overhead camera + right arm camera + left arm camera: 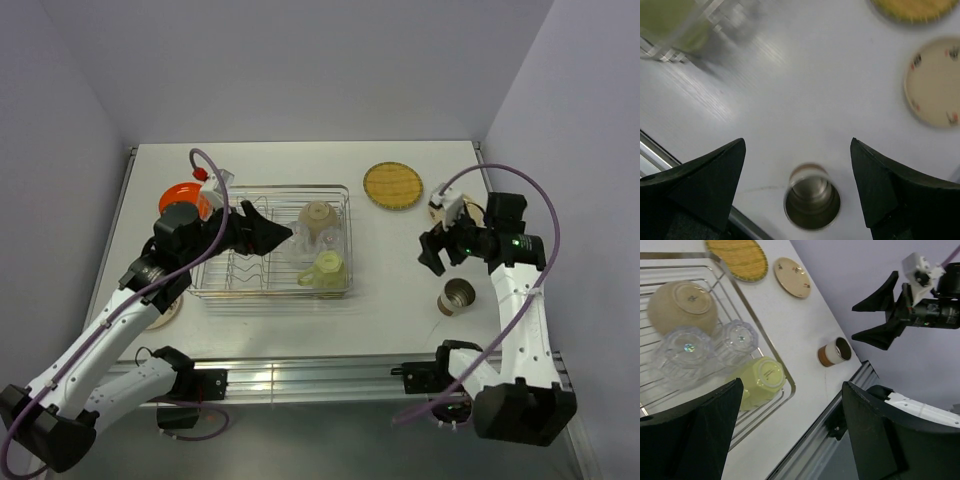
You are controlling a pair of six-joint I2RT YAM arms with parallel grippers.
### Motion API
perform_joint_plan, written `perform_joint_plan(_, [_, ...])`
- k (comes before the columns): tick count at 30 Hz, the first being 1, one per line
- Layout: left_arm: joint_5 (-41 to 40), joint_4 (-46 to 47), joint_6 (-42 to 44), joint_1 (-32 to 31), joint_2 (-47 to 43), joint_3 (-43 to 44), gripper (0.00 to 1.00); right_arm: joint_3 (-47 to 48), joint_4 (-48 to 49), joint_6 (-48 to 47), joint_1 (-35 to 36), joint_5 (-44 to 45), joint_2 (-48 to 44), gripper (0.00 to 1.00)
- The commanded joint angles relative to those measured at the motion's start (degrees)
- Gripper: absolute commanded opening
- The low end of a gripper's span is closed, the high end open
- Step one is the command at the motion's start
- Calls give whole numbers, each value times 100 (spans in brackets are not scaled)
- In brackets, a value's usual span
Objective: Load the mixed dishes into the dish rack
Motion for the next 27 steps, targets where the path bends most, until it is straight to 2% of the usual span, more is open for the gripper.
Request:
perform_joint_plan(1, [284, 643, -133, -245, 210, 65, 86, -114, -837, -1094, -961, -146, -69, 92])
perform_joint_plan(6, [258, 731, -72, -360, 395, 57, 86, -132, -1154, -2043, -2243, 118, 431, 86])
perform_joint_plan(10, [266, 907, -124, -368, 316, -197, 86, -27, -1058, -2369, -2816, 364, 836, 82])
perform_joint_plan(14, [301, 951, -133, -360, 290, -321, 86, -219, -725, -2484, -2853, 777, 1109, 78])
perform_joint_plan(19, [328, 618, 78, -368, 430, -58, 86, -580, -285, -2256, -2791, 962, 1276, 72])
perform_joint_plan(25, [442, 661, 113, -368, 606, 21, 86, -1230, 365, -2027, -2590, 1278, 1320, 65])
perform_joint_plan(27, [477, 757, 43, -368, 659, 4, 86, -1389, 629, -1852, -2388, 1331, 1408, 59])
